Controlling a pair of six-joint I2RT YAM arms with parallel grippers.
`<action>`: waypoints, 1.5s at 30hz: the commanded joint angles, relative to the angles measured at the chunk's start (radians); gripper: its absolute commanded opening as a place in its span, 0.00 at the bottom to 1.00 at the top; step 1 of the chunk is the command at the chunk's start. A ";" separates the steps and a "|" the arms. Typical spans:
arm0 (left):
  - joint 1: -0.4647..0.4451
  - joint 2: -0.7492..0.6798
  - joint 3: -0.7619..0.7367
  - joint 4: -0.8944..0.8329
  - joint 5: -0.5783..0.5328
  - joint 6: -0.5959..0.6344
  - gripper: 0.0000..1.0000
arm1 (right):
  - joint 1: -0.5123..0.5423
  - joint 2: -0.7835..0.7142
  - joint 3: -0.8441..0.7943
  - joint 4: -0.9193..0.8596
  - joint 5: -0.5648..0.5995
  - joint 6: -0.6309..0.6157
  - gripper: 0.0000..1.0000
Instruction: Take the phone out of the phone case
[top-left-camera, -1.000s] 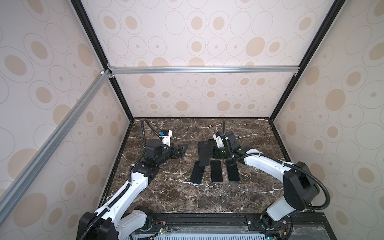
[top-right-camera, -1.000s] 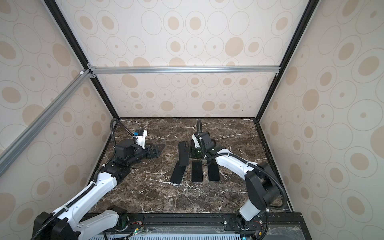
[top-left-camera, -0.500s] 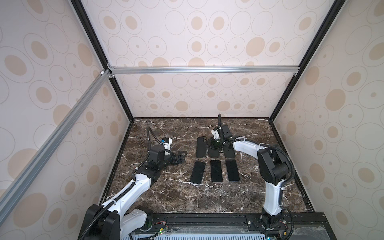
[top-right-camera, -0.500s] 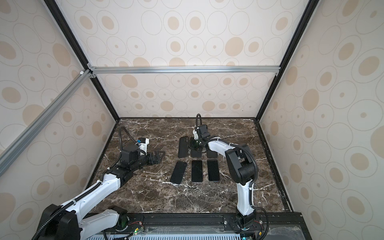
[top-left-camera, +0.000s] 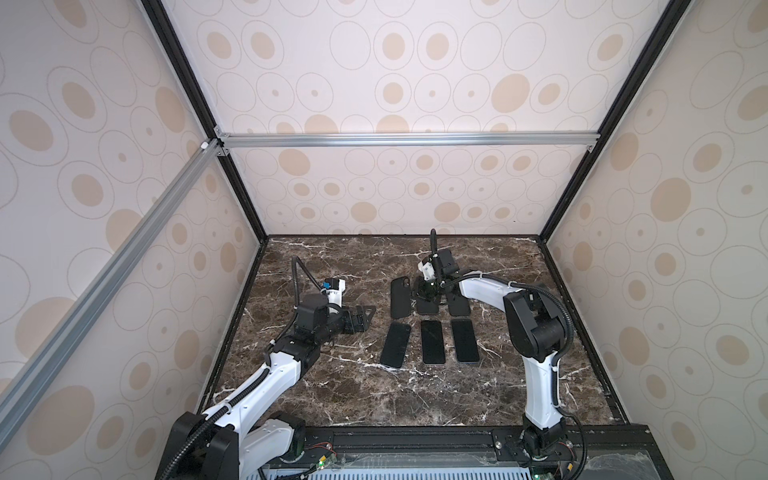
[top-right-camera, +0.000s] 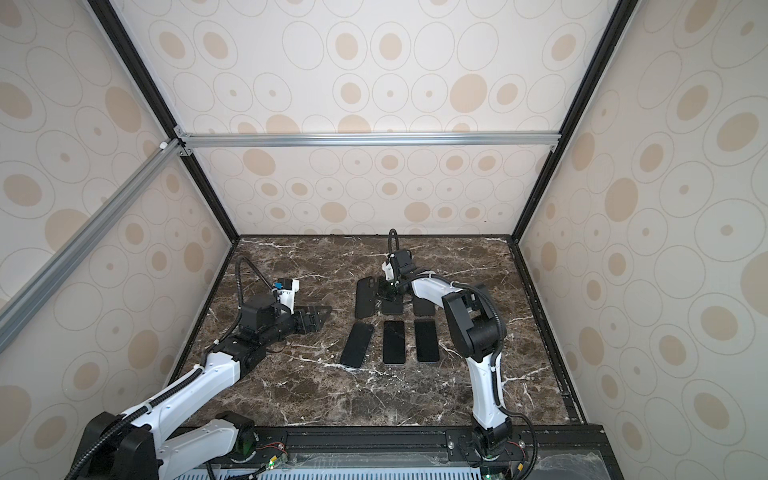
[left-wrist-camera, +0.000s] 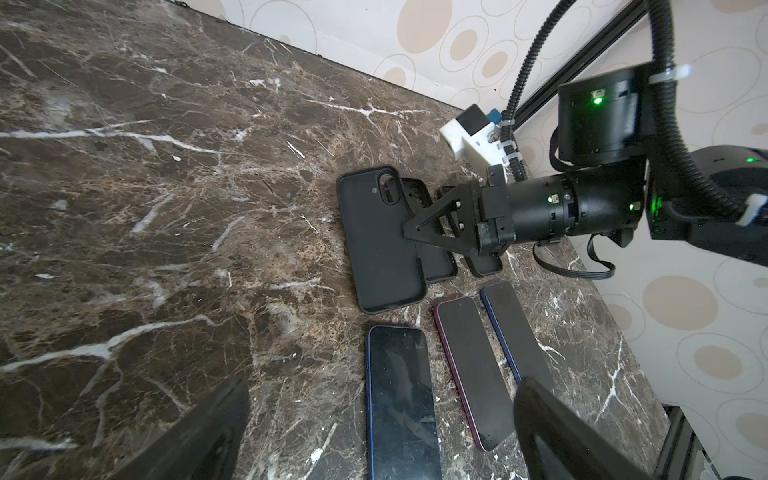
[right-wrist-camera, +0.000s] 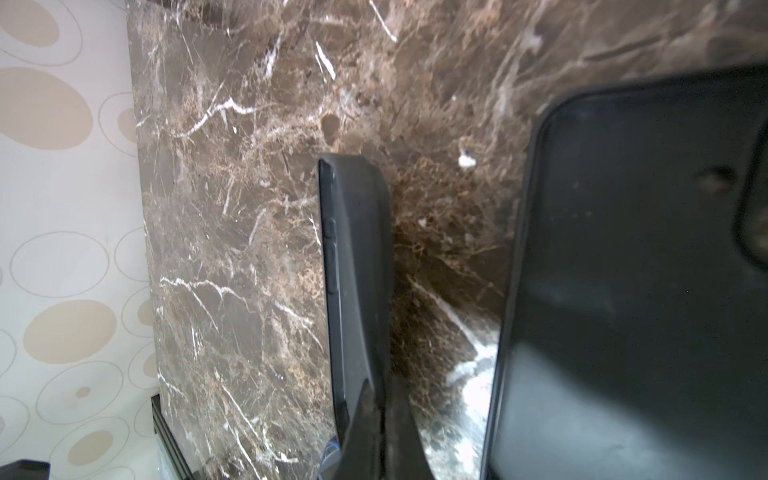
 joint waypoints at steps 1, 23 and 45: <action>0.003 0.021 0.039 0.019 0.026 0.024 0.99 | 0.000 -0.034 -0.036 -0.009 -0.039 -0.015 0.00; 0.003 0.034 0.025 0.006 0.030 0.020 0.99 | -0.006 0.078 0.109 -0.084 0.003 -0.044 0.02; -0.160 0.043 -0.112 -0.032 -0.063 -0.102 0.97 | -0.025 -0.081 0.075 -0.088 0.013 -0.079 0.42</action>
